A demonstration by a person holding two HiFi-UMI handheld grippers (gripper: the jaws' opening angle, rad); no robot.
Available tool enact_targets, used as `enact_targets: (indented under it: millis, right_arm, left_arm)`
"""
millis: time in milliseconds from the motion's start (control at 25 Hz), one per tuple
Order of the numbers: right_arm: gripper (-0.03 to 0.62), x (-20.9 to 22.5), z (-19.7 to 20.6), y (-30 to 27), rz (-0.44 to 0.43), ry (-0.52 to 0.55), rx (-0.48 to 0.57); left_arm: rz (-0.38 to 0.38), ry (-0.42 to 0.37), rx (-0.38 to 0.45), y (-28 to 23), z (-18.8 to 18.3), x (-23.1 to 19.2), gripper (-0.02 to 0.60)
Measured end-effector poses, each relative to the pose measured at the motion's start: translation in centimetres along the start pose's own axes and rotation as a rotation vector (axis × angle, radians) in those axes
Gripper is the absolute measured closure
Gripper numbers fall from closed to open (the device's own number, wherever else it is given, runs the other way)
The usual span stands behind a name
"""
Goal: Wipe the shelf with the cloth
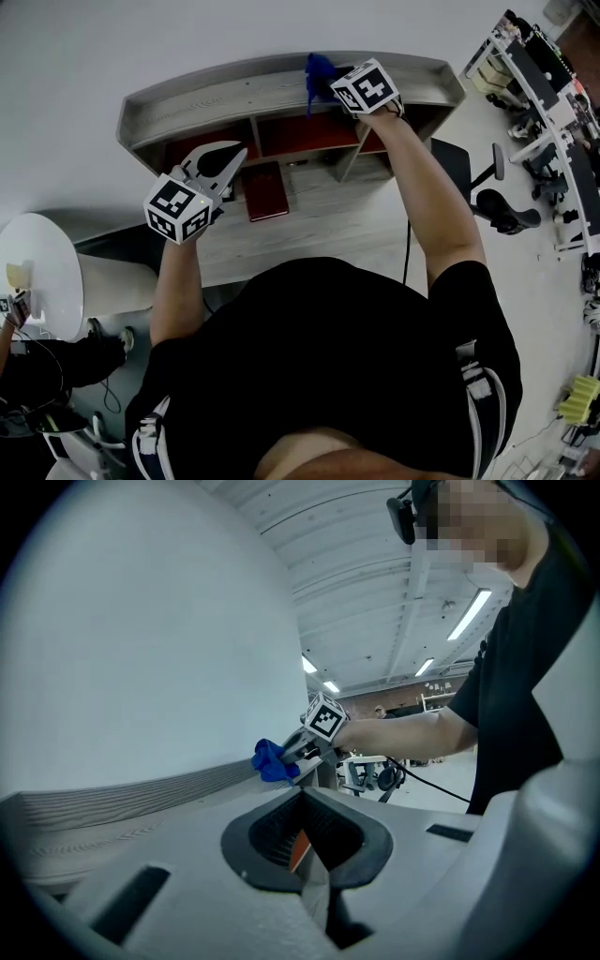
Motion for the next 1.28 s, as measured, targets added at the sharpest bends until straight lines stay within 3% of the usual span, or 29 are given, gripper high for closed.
enact_targets:
  millis: [800, 1280]
  right_arm:
    - [0.523, 15.2, 6.9, 6.0, 0.161, -0.103, -0.023]
    - [0.523, 21.5, 10.4, 8.8, 0.260, -0.147, -0.043]
  left_arm:
    - [0.089, -0.022, 0.000, -10.5, -1.7, 2.3, 0.565]
    - [0.102, -0.025, 0.004, -14.0, -2.3, 2.6, 0.565]
Point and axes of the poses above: the fingertips, and each gripper's own axes: y backward along the fingers, x to its right, z out of its underside, the point moved 5 cm from there along y, backward along the fingers, and after that the axes turned 12 degrees about -y, right-handed, at the moved point
